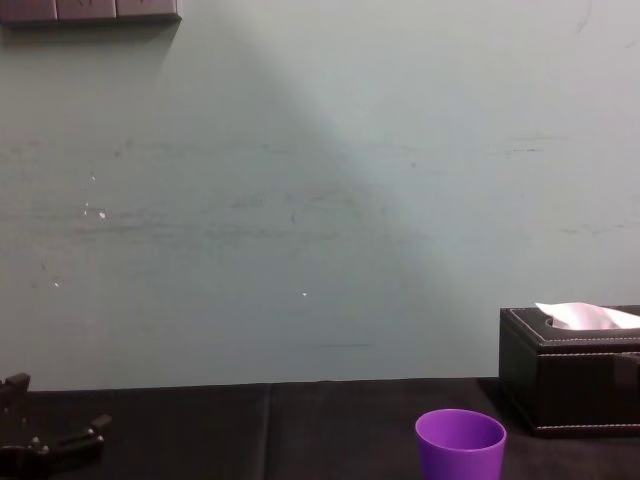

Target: Stack the three plastic cups sequentially using one hand.

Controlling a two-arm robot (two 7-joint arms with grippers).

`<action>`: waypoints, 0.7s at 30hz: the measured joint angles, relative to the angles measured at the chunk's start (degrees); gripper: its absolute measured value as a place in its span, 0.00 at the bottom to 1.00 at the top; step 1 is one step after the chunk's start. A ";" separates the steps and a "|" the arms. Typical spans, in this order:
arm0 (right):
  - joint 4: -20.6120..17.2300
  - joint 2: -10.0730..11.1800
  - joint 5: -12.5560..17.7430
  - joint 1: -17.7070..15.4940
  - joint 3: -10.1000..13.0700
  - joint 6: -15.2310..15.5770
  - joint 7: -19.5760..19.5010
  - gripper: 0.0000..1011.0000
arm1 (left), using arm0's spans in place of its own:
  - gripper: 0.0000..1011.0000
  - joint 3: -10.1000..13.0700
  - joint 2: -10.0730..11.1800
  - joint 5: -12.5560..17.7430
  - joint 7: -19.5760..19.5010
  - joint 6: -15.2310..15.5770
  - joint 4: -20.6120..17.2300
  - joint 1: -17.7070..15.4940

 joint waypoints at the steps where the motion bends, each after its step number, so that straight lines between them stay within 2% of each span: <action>1: 0.00 0.00 0.00 0.00 0.00 0.00 0.00 0.99 | 1.00 0.00 0.00 0.00 0.00 0.00 0.00 0.00; 21: 0.00 0.00 0.00 0.00 0.00 0.00 0.00 0.99 | 1.00 0.00 0.00 0.00 0.00 0.00 0.00 0.00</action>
